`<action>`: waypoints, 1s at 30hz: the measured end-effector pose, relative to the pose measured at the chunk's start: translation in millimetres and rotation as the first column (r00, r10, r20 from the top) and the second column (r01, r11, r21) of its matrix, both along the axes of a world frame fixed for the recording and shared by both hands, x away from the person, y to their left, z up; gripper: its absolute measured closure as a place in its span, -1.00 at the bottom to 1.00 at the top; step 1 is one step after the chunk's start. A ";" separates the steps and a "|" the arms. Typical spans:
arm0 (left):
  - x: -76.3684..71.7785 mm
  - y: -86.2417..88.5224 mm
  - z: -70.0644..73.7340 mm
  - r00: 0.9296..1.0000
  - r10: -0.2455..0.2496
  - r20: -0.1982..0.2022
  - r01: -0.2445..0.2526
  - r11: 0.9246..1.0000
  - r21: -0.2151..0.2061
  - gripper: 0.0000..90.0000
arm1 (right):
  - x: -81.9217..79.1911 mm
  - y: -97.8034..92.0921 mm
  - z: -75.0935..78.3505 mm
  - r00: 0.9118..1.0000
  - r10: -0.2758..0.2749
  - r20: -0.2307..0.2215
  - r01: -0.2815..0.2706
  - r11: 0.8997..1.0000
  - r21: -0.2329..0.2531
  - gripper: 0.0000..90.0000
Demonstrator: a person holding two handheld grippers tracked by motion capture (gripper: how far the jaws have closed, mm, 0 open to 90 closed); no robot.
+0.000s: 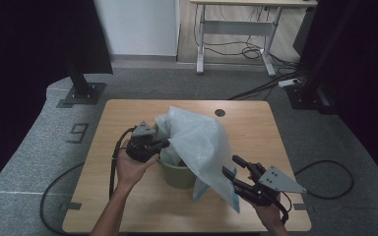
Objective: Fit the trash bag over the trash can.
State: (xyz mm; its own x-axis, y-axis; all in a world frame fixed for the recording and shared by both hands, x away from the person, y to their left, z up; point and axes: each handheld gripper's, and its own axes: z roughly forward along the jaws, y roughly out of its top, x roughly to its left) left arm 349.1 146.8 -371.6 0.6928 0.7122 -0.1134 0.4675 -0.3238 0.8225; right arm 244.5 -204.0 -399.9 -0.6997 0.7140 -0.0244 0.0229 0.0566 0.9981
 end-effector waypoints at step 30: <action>15.3 39.6 2.1 0.996 0.079 -0.034 -0.081 0.993 -0.085 1.00 | 55.2 -10.8 -65.5 0.981 0.026 -0.192 -0.024 1.000 0.010 0.91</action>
